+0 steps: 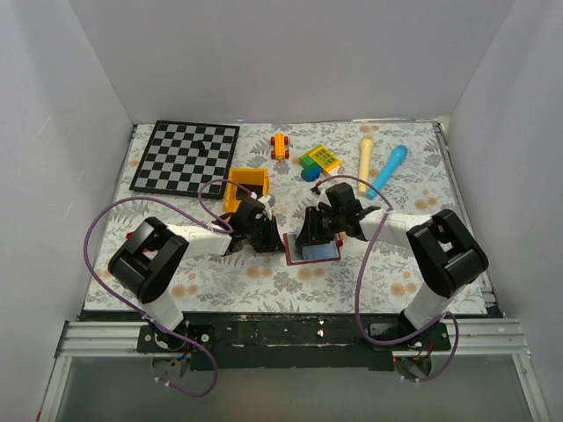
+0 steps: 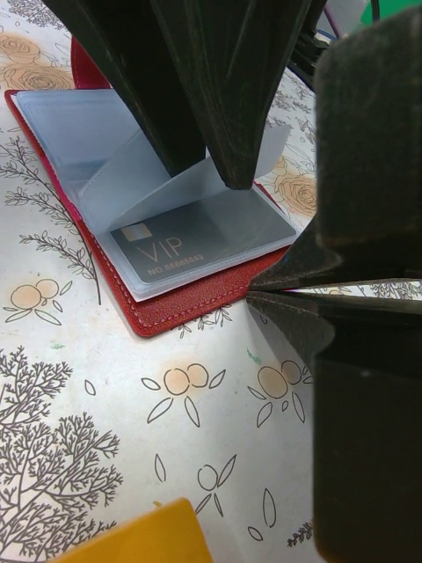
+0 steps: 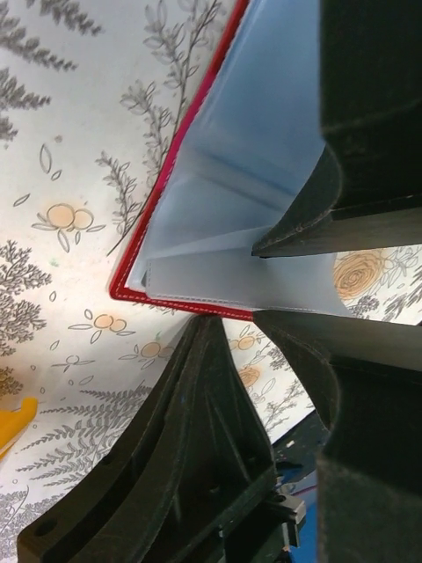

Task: Put the credit cards into the card holder
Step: Insert the credit card into the card holder.

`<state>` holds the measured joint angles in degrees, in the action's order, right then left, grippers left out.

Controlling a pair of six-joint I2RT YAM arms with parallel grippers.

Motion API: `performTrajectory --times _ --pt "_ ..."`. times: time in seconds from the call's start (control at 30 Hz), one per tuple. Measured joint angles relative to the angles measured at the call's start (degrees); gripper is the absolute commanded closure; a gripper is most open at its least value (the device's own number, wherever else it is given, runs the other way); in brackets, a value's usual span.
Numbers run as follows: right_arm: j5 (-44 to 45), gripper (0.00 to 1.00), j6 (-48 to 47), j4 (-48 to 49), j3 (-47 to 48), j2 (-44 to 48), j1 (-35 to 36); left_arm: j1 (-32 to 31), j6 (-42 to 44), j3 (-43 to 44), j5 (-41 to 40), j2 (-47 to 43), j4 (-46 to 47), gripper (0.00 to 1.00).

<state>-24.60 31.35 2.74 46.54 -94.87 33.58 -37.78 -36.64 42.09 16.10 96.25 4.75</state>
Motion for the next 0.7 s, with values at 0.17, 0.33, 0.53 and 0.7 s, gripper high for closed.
performTrajectory --times 0.17,0.33,0.53,0.7 --pt "-1.1 0.61 0.1 0.4 2.1 -2.7 1.2 0.0 0.0 0.0 0.0 0.0 0.0 0.96" --pt "-1.5 0.61 0.2 0.5 2.9 -3.3 2.3 0.0 0.0 0.0 0.0 0.0 0.0 0.96" --pt "-1.4 0.61 0.2 0.5 3.1 -3.2 2.9 0.0 0.0 0.0 0.0 0.0 0.0 0.96" --pt "0.7 0.61 0.2 0.0 2.8 -1.2 2.9 0.0 0.0 0.0 0.0 0.0 0.0 0.96"
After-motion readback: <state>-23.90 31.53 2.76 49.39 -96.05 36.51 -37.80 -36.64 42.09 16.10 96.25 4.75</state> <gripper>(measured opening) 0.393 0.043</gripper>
